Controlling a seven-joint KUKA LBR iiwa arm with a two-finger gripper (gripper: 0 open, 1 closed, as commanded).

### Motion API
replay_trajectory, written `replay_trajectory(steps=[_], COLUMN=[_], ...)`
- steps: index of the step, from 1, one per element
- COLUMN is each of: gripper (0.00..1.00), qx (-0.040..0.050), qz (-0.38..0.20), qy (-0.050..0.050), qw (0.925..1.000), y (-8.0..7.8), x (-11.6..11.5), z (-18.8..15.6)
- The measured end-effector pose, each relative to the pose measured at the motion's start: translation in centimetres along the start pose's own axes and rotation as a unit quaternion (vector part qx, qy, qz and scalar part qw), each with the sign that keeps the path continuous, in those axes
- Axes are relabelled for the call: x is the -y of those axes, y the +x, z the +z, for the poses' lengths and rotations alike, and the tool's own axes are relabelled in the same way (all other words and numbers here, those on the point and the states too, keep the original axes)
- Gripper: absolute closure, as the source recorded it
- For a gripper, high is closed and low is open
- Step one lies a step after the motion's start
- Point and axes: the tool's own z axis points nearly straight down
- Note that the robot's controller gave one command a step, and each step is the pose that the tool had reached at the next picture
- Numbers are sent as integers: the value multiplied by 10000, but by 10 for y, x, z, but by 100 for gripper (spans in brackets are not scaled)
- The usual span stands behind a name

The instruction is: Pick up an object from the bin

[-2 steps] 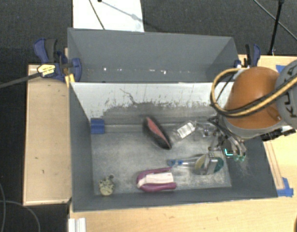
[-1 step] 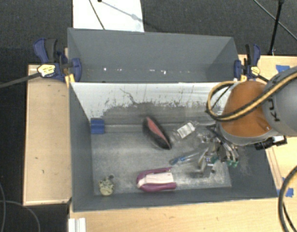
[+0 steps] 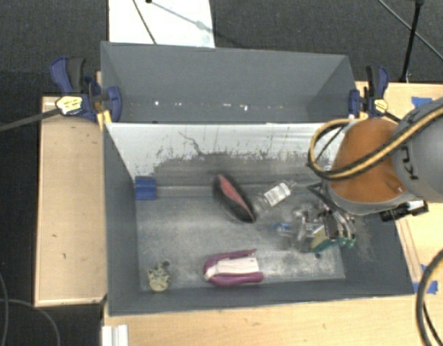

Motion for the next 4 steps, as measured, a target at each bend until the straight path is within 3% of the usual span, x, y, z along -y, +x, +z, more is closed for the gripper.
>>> replay_trajectory(steps=[1, 2, 3, 4], gripper=[0, 0, 100, 100], qx=[1, -19, -18, 41], qz=[-8, 305, 294, 519], qy=[1, -3, -1, -1], qw=[10000, 9995, 9996, 9986], y=[0, 3, 3, -20], x=[0, 0, 0, 3], z=[0, 9, 9, -46])
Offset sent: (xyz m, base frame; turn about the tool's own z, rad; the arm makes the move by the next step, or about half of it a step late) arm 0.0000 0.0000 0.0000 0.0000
